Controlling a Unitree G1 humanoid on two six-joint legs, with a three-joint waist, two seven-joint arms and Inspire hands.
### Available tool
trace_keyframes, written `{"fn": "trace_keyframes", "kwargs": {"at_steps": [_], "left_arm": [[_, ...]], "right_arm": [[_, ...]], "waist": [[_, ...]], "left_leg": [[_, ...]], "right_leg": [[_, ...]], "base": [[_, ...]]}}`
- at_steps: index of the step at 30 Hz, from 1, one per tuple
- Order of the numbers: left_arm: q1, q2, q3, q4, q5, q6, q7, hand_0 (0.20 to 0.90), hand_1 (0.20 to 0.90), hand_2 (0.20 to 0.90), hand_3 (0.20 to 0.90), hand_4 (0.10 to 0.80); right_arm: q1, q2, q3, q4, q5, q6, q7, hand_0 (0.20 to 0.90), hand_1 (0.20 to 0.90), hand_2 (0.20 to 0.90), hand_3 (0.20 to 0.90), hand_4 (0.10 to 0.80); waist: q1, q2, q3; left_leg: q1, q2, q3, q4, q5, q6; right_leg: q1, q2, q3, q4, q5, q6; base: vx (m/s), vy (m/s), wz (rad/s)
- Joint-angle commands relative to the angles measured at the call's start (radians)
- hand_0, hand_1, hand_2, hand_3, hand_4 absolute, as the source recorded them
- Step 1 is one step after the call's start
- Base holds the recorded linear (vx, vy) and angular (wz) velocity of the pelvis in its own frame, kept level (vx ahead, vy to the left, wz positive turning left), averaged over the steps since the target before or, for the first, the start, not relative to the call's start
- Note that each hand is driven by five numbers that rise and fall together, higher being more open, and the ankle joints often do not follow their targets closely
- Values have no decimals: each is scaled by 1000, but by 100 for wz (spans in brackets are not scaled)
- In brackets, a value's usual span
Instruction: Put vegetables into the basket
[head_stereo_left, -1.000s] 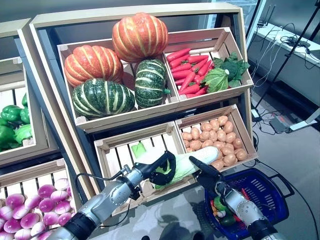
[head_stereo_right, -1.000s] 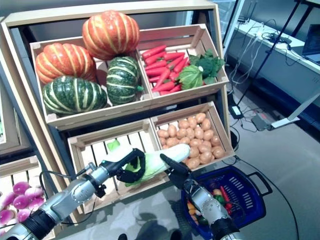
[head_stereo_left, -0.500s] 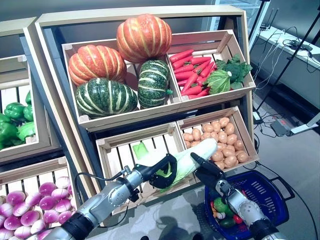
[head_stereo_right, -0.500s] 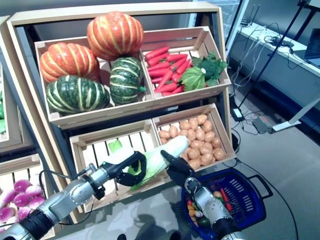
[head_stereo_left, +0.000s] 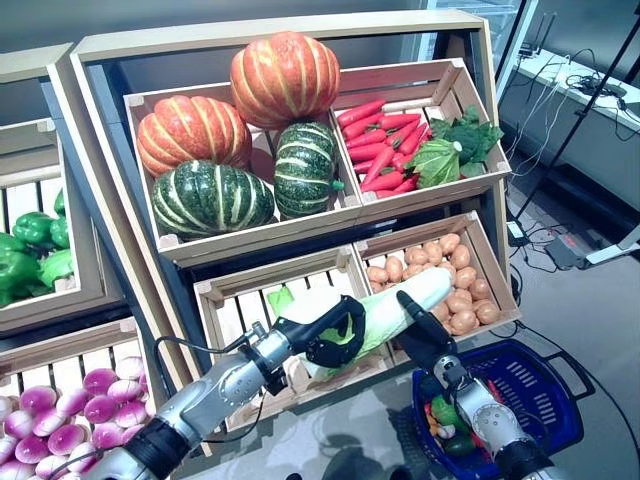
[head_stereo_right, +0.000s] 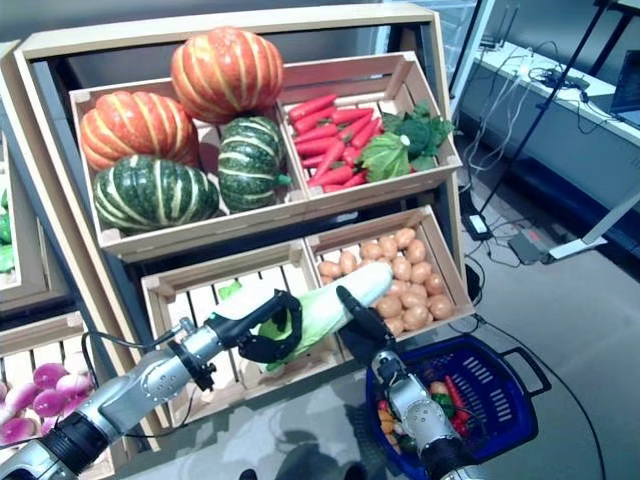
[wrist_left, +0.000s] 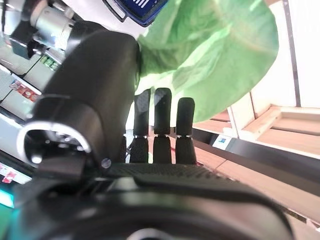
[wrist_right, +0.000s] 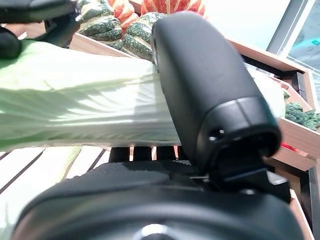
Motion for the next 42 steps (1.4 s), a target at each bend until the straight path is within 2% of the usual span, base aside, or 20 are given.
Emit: {"fn": "trace_keyframes", "kwargs": {"at_steps": [1, 2, 3, 4, 7, 12, 19, 23, 34, 42], "left_arm": [[-149, -27, -18, -31, -82, -53, 59, 300, 300, 300, 300, 400], [-149, -28, -17, -31, -87, -49, 60, 509, 509, 509, 509, 540], [-147, -31, -13, -26, -106, -39, 66, 749, 749, 749, 749, 700], [-145, -34, -10, -19, -124, -37, 65, 900, 900, 900, 900, 800], [-117, -49, 27, -7, -267, 0, 26, 900, 900, 900, 900, 800], [-62, -80, 79, 15, -366, 0, -6, 900, 900, 900, 900, 800], [-18, -110, 136, 28, -512, 24, -53, 900, 900, 900, 900, 800], [-9, -124, 157, 42, -541, 28, -62, 900, 900, 900, 900, 800], [20, -133, 218, 31, -590, 64, -75, 900, 900, 900, 900, 800], [22, -121, 241, 37, -616, 73, -52, 900, 900, 900, 900, 800]], "right_arm": [[-125, 87, -38, -137, 99, -52, 166, 300, 300, 300, 300, 400], [-125, 87, -38, -138, 99, -54, 169, 300, 300, 300, 300, 400], [-124, 88, -39, -144, 99, -59, 172, 300, 300, 300, 300, 400], [-121, 90, -42, -148, 95, -61, 172, 300, 300, 300, 300, 400], [-115, 83, -53, -171, 90, -72, 173, 300, 300, 300, 300, 400], [-99, 72, -88, -220, 74, -92, 159, 300, 300, 300, 300, 400], [-75, 55, -147, -291, 52, -174, 124, 300, 300, 300, 300, 400], [-66, 37, -188, -294, 60, -203, 120, 300, 300, 300, 300, 400], [-19, 17, -340, -276, 77, -355, 41, 300, 300, 300, 300, 400], [8, -17, -467, -171, 118, -444, -9, 300, 300, 300, 300, 400]], "waist": [[1, -39, -32], [1, -39, -31], [0, -39, -30], [1, -39, -30], [3, -41, -26], [5, -45, -22], [-2, -52, -16], [-7, -56, -15], [-25, -57, 5], [-37, -59, 19]], "left_leg": [[-12, -6, -48, 2, -54, 2], [-12, -7, -48, 2, -54, 2], [-12, -7, -47, 2, -54, 2], [-12, -7, -45, 2, -54, 2], [-13, -6, -47, 2, -52, 2], [-14, -2, -45, 2, -50, 1], [-24, 7, -38, 2, -42, -1], [-27, 9, -37, 2, -41, -2], [-23, 13, -10, 2, -40, 2], [-36, 11, -8, 2, -39, 0]], "right_leg": [[47, -76, 22, 6, -14, 65], [47, -76, 22, 6, -14, 64], [47, -75, 23, 6, -14, 64], [47, -75, 22, 6, -14, 64], [47, -74, 22, 6, -12, 61], [45, -71, 18, 6, -12, 58], [36, -60, 22, 6, -11, 52], [30, -54, 24, 6, -10, 50], [24, -33, 43, 6, -9, 38], [19, -28, 43, 6, -9, 38]], "base": [[0, 0, 0], [0, 0, 0], [0, 0, 0], [0, 0, 0], [0, 0, 0], [0, 0, 0], [-21, -12, 0], [-26, -23, -1], [-21, -13, -6], [-43, -3, -2]]}}
